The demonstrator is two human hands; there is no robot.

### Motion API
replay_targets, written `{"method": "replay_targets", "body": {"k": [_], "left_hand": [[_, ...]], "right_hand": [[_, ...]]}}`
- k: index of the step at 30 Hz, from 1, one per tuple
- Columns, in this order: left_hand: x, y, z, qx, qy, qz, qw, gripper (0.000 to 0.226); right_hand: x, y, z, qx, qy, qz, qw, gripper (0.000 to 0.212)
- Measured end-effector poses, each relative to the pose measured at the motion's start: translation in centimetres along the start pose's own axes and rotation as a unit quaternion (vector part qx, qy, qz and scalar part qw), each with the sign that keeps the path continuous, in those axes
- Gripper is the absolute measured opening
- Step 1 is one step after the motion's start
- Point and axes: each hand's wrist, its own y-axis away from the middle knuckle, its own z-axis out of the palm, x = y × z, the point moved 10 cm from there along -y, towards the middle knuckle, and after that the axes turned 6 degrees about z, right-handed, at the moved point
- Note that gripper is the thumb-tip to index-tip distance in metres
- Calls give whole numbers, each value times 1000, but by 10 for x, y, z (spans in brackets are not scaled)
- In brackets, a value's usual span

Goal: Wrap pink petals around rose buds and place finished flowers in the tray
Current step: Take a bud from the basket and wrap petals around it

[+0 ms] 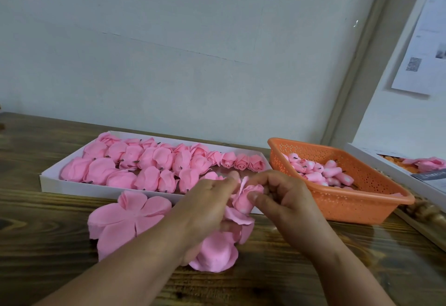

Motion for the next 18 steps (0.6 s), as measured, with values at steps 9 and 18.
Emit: {"method": "replay_targets", "body": {"k": [9,18], "left_hand": [[-11,-1,-5,-13,39,-36,999,19],[-11,2,1,-35,49,-44,997,14]], "right_hand": [[11,-1,7,-54,-73,33,995,30],[7,-1,2,-73,-97,44,992,10]]}}
